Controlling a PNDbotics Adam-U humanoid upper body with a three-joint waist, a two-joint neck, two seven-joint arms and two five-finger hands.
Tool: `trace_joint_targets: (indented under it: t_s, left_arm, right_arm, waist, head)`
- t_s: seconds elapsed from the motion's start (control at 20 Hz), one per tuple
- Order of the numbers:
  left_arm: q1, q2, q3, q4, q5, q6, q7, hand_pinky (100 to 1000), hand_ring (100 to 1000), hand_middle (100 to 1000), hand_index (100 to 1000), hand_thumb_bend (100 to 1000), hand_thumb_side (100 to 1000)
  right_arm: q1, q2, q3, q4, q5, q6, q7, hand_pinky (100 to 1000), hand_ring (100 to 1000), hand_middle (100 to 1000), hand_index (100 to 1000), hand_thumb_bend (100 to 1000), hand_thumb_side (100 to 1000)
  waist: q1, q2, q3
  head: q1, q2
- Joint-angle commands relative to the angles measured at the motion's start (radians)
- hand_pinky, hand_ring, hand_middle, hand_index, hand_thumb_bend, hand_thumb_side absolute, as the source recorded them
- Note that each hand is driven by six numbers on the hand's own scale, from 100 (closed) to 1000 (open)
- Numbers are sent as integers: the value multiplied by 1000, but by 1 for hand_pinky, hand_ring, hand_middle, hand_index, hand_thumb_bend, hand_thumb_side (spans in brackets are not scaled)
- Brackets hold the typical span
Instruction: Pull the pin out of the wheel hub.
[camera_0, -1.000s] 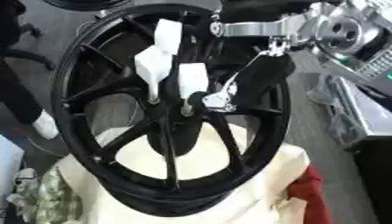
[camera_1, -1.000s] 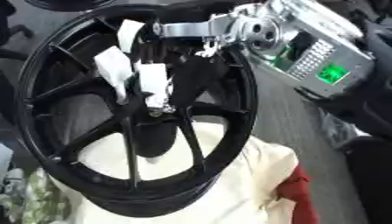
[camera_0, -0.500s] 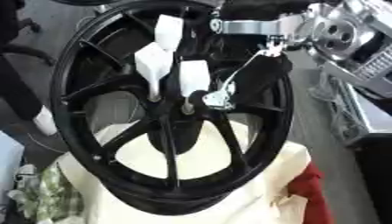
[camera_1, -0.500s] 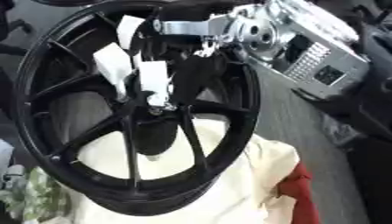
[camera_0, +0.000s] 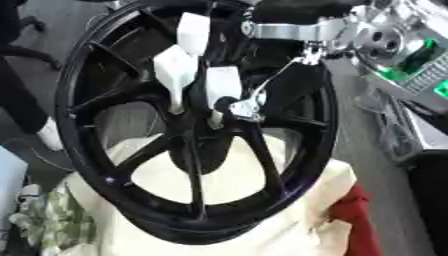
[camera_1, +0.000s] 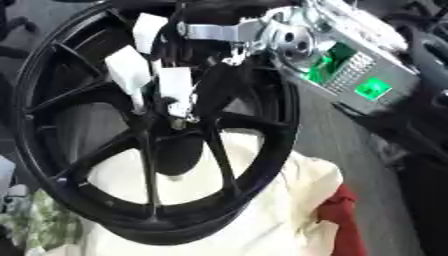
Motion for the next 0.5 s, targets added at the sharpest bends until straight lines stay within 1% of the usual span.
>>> trace_joint_targets:
  t_s: [0.05,0.5]
  left_arm:
    - [-20,24,8,-23,1,0,-2,799,827,761,809,1000,498]
    - [-19,21,7,-25,1,1,-2,799,826,758,807,1000,495]
  right_arm:
    - [-7,-20,-18,-7,12,83,74,841,807,778,850,324,453]
    - [-1,-5,-11,48,27,62,65,842,806,778,850,325,442]
  waist:
    - [6,-14,3]
    - [5,-7,11]
  head:
    - [-4,-1]
    - [-9,-1]
